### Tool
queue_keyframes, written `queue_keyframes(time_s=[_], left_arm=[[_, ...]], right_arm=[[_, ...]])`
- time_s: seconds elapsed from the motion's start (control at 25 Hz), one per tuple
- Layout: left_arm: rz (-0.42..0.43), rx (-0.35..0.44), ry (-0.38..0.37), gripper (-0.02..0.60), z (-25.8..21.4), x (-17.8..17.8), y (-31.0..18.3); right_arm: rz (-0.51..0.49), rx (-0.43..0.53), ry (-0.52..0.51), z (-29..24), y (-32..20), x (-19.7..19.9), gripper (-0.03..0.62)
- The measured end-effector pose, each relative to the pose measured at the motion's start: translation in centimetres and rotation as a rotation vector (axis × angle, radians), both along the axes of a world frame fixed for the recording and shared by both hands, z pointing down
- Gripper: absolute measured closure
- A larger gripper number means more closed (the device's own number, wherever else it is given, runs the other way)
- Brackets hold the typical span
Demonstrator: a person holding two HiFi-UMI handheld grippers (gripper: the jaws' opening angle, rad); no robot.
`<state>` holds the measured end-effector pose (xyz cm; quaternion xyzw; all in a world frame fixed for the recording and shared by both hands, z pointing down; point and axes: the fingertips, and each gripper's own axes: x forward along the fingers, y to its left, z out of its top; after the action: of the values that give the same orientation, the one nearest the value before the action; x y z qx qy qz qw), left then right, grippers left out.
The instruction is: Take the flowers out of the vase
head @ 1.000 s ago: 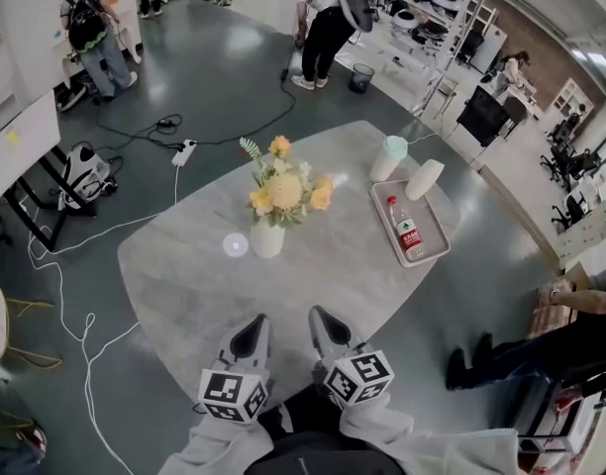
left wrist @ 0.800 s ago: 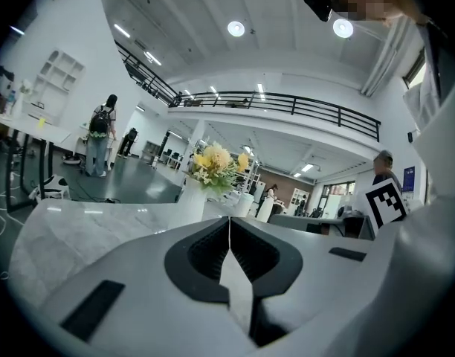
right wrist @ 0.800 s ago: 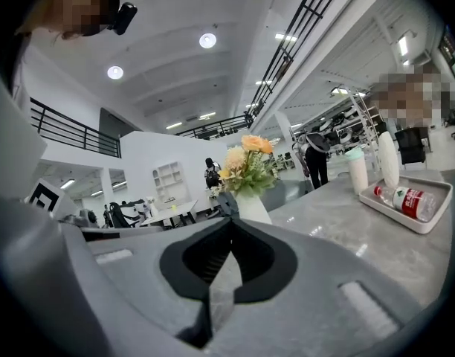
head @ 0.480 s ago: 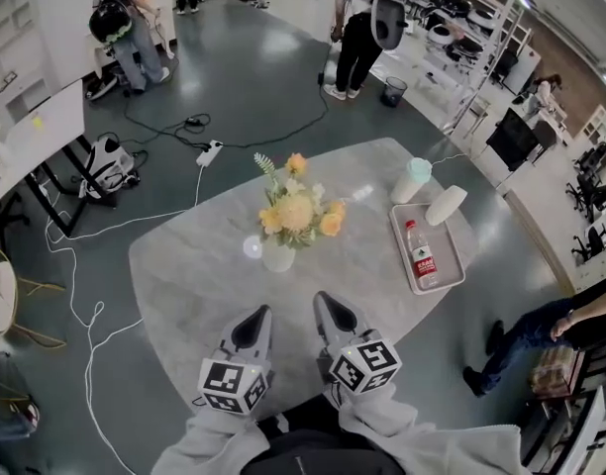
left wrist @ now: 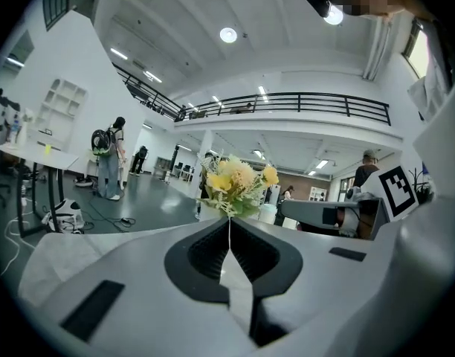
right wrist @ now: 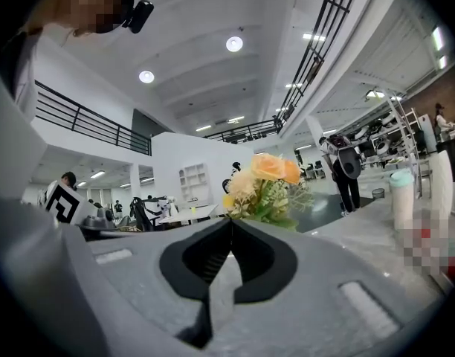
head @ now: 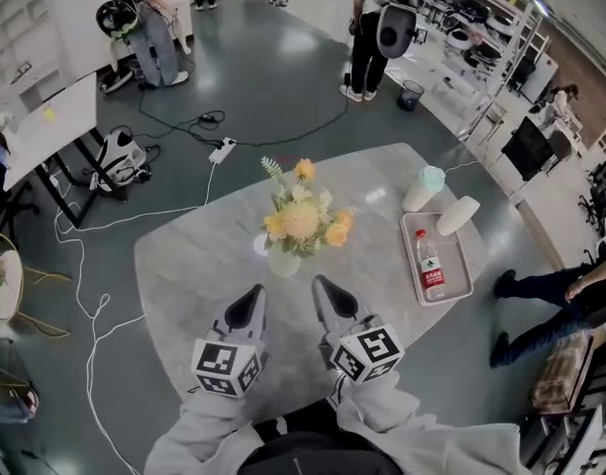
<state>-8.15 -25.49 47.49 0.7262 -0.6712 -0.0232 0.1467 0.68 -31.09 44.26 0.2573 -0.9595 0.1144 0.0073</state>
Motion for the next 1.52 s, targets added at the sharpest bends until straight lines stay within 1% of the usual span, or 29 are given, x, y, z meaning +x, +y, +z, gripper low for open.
queue_keyframes(time_s=[0.16,0.24,0.28,0.36,0.44,0.52,0.64,0.72,0.84,1.16,1.4,1.52], left_arm=[[-0.015,0.009,-0.032,0.575,-0.6,-1.4,-1.3],[-0.025,0.014,-0.038,0.577,-1.0,-2.1,-2.0],[-0.03,0.018,-0.043,0.575,-1.1,-2.3,-2.3],[-0.037,0.022,-0.05,0.577,-1.1,-2.8,-2.8],[-0.041,0.018,-0.053,0.577,-0.9,-3.2,-3.2],[-0.046,0.014,-0.054,0.577,-0.8,-3.8,-3.5],[-0.051,0.014,-0.048,0.577,-0.8,-4.9,-4.2],[-0.053,0.014,-0.05,0.575,-0.7,-5.5,-4.8],[-0.06,0.007,-0.053,0.577,-0.4,-6.2,-5.6],[-0.079,-0.001,-0.036,0.575,0.6,-7.6,-8.8],[-0.097,0.01,0.006,0.575,0.7,-9.6,-11.6],[-0.083,0.011,0.023,0.577,0.9,-10.0,-13.1]], right_arm=[[0.031,0.013,-0.001,-0.2,-1.2,-0.2,0.592],[0.025,0.003,0.003,0.1,-1.6,-0.4,0.588],[0.014,-0.005,0.0,0.2,-1.7,-0.5,0.512],[-0.011,-0.011,-0.016,0.2,-1.7,-0.8,0.44],[-0.031,0.014,-0.017,0.1,-1.6,-1.1,0.307],[-0.033,0.043,-0.006,0.0,-1.7,-1.5,0.201],[-0.005,0.057,0.0,0.0,-2.6,-1.7,0.091],[0.003,0.053,0.001,0.2,-3.4,-1.8,0.049],[-0.009,0.04,0.011,0.9,-4.5,-2.1,0.023],[-0.054,0.041,0.036,2.3,-7.0,-3.5,0.019],[-0.09,0.041,0.031,2.5,-8.6,-4.4,0.019],[-0.104,0.059,0.036,2.5,-9.3,-4.9,0.019]])
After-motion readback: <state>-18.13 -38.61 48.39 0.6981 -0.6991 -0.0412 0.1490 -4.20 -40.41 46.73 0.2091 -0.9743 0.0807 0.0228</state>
